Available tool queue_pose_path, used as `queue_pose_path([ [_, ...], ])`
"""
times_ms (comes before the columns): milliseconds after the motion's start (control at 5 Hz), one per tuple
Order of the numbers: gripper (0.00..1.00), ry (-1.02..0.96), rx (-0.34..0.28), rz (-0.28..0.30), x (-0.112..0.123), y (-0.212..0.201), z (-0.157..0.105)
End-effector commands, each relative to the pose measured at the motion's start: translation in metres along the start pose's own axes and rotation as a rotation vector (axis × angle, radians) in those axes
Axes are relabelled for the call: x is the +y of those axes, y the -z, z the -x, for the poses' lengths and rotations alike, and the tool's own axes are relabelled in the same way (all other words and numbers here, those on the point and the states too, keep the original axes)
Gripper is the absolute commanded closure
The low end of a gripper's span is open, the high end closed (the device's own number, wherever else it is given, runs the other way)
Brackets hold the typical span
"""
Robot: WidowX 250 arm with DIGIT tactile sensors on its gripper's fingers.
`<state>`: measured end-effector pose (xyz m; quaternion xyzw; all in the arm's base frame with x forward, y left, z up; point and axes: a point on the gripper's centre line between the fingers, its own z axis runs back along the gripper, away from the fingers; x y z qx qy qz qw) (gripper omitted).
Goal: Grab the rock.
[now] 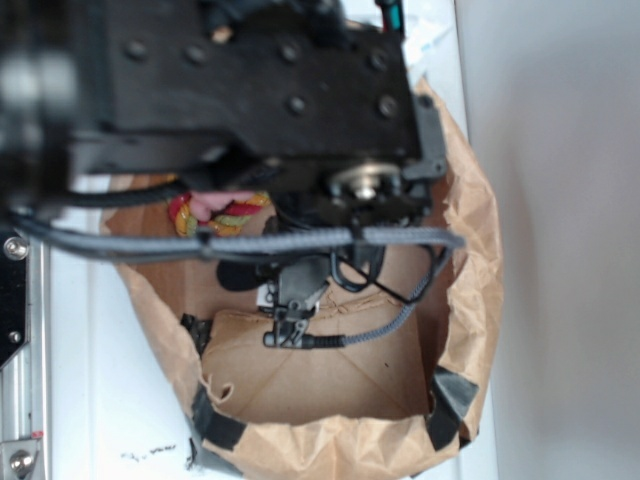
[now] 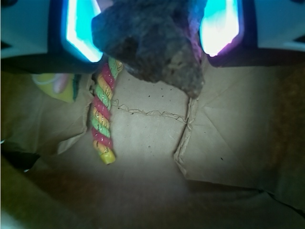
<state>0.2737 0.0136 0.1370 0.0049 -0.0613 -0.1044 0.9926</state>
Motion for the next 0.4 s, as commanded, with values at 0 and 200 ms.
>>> queue_pose_path([
  [0,1.00,0.035,-0.058,-0.058,-0.0188,-0.0429,-0.0297],
  [200,1.00,0.054,-0.047,-0.037,-0.0168,-0.0366,-0.0349],
])
